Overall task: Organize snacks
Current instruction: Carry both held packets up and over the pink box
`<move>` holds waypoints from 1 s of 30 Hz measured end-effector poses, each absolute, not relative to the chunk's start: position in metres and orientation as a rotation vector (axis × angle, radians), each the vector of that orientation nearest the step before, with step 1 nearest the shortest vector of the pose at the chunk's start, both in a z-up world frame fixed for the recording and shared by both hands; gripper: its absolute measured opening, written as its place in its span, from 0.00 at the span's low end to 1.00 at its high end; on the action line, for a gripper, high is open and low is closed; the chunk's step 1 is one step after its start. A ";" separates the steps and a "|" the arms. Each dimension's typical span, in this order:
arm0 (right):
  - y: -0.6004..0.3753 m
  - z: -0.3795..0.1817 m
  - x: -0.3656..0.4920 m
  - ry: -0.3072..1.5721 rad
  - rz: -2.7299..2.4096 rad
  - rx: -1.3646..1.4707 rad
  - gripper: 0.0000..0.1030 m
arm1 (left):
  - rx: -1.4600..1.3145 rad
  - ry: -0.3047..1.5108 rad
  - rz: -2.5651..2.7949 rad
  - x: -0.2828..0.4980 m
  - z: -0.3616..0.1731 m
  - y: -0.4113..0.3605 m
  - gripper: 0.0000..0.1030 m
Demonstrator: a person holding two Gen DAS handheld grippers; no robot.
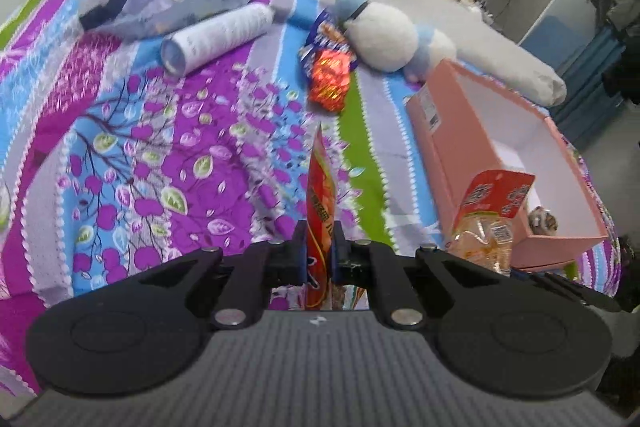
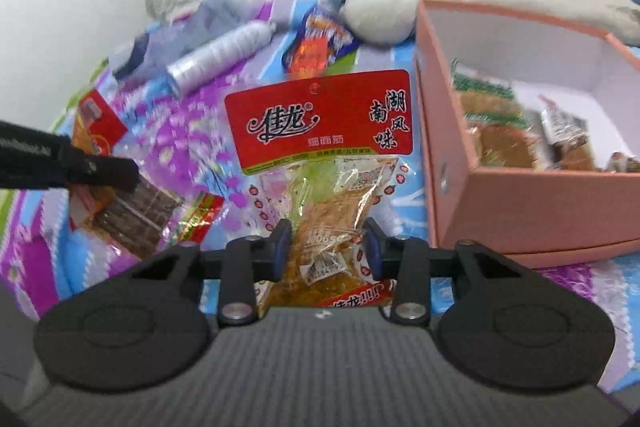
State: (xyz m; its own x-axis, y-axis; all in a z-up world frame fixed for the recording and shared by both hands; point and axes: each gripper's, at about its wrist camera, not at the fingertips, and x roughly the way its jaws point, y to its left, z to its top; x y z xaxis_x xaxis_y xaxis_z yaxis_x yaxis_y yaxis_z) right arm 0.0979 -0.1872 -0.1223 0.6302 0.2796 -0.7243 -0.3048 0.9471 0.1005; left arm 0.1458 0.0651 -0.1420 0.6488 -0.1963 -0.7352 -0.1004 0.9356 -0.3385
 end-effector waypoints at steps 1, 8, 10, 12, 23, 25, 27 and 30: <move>-0.188 -0.115 0.094 0.809 0.332 -0.029 0.40 | -0.368 0.858 -0.063 0.144 -0.136 0.064 0.11; -0.198 -0.067 0.071 0.708 0.301 -0.011 0.40 | -0.328 0.786 -0.119 0.133 -0.091 0.043 0.11; -0.202 -0.056 0.067 0.685 0.290 0.001 0.40 | -0.320 0.764 -0.141 0.130 -0.079 0.036 0.11; -0.208 -0.045 0.063 0.663 0.274 0.006 0.40 | -0.311 0.748 -0.160 0.128 -0.068 0.029 0.11; -0.243 -0.018 0.047 0.606 0.180 0.021 0.40 | -0.289 0.718 -0.267 0.132 -0.039 -0.018 0.11; -0.252 -0.017 0.049 0.608 0.159 0.028 0.40 | -0.286 0.721 -0.285 0.137 -0.037 -0.027 0.11; -0.262 -0.016 0.049 0.610 0.141 0.038 0.40 | -0.277 0.724 -0.299 0.144 -0.035 -0.037 0.11; -0.276 -0.016 0.055 0.612 0.115 0.047 0.30 | -0.266 0.731 -0.321 0.159 -0.033 -0.054 0.11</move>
